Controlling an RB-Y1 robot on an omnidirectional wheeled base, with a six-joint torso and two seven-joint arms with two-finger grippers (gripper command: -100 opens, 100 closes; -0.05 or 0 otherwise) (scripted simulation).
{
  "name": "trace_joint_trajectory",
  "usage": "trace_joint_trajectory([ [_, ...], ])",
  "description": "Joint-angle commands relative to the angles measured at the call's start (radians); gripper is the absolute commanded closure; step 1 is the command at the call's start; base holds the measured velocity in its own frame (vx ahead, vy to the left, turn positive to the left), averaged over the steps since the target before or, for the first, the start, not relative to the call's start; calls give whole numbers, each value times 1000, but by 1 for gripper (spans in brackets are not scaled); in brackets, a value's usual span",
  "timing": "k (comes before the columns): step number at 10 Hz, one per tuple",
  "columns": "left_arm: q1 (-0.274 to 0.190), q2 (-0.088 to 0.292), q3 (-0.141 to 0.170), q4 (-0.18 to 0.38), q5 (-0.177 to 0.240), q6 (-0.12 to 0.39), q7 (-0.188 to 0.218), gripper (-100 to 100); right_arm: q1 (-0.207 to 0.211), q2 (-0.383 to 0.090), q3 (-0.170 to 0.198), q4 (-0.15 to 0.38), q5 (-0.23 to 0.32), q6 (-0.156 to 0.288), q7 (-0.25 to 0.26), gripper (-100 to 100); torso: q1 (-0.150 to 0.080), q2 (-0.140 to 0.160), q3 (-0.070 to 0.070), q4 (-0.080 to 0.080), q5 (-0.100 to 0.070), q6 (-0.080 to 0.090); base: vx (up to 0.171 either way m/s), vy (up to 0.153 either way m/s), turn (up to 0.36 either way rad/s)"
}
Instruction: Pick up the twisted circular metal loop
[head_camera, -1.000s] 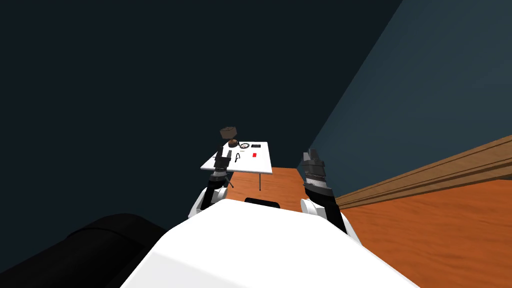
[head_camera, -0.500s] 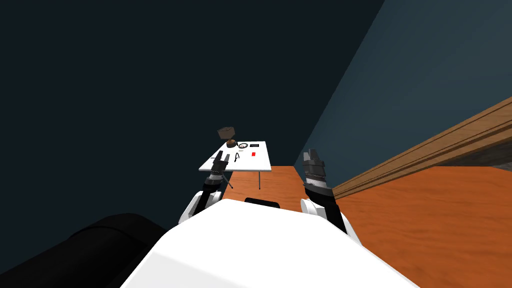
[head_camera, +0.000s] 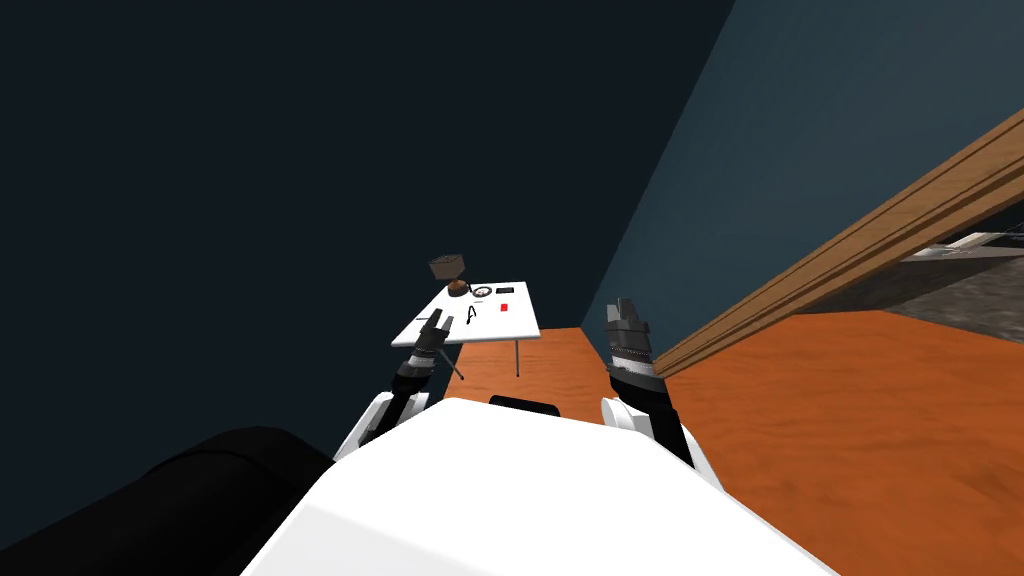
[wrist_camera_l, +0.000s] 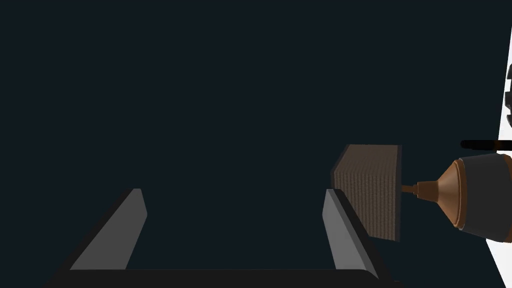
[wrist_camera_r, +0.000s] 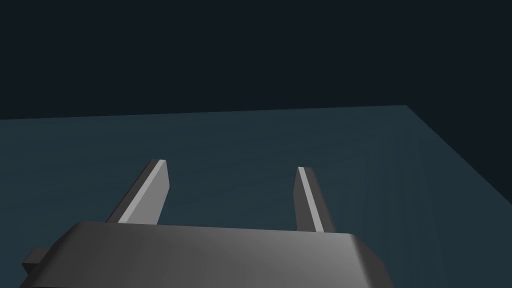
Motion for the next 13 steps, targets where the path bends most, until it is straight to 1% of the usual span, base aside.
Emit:
trace_joint_trajectory([
  [1, 2, 6, 19, 23, -18, -12, 30, -100, 0, 0, 0, 0, 0, 0, 0, 0, 0, 0, 0, 0, 0, 0, -32, 22, -91],
  [2, 21, 15, 52, 45, -56, -22, 70, -100, 0, 0, 0, 0, 0, 0, 0, 0, -1, -1, 0, 0, 0, 0, -36, 20, -186],
  [3, 40, 22, 84, 67, -88, -33, 95, -100, 0, 0, 0, 0, 0, 0, 0, 0, -1, -1, 0, 0, 0, 0, -53, 34, -291],
  [4, 40, 22, 85, 67, -95, -33, 114, -100, 0, 0, 0, 0, 0, 0, 0, 0, 0, 0, 0, 0, 0, 0, -47, 36, -135],
  [5, 60, 29, 120, 91, -134, -44, 152, -100, 0, 0, 0, 0, 0, 0, 0, 0, 0, 0, 0, 0, 0, 0, -41, 26, -219],
  [6, 60, 29, 120, 91, -135, -44, 157, -100, 0, 0, 0, 0, 0, 0, 0, 0, 0, 0, 0, 0, 0, 0, -29, 22, -109],
  [7, 81, 35, 155, 115, -175, -55, 193, -100, 0, 0, 0, 0, 0, 0, 0, 0, 0, -1, -1, 0, 0, 0, -27, 19, -263],
  [8, 81, 35, 155, 115, -175, -55, 199, -100, 0, 0, 0, 0, 0, 0, 0, 0, 0, -1, -1, 0, 0, 0, -26, 29, -109],
  [9, 102, 41, 191, 141, -215, -66, 239, -100, 0, 0, 0, 0, 0, 0, 0, 0, 0, -2, -1, 0, 0, 0, -32, 18, -244],
  [10, 124, 46, 226, 167, -242, -78, 268, -100, 0, 0, 0, 0, 0, 0, 0, 0, 0, -1, -1, 0, 0, 0, -46, 28, -415],
  [11, 124, 46, 228, 167, -255, -78, 283, -100, 0, 0, 0, 0, 0, 0, 0, 0, 0, -1, 0, 0, 0, 0, -40, 32, -151],
  [12, 146, 51, 265, 194, -293, -89, 324, -100, 0, 0, 0, 0, 0, 0, 0, 0, 0, -1, 0, 0, 0, -1, -36, 24, -257],
  [13, 169, 55, 295, 222, -323, -101, 348, -100, 0, 0, 0, 0, 0, 0, 0, 0, 0, -1, -1, 0, 0, 0, -40, 38, -391],
])
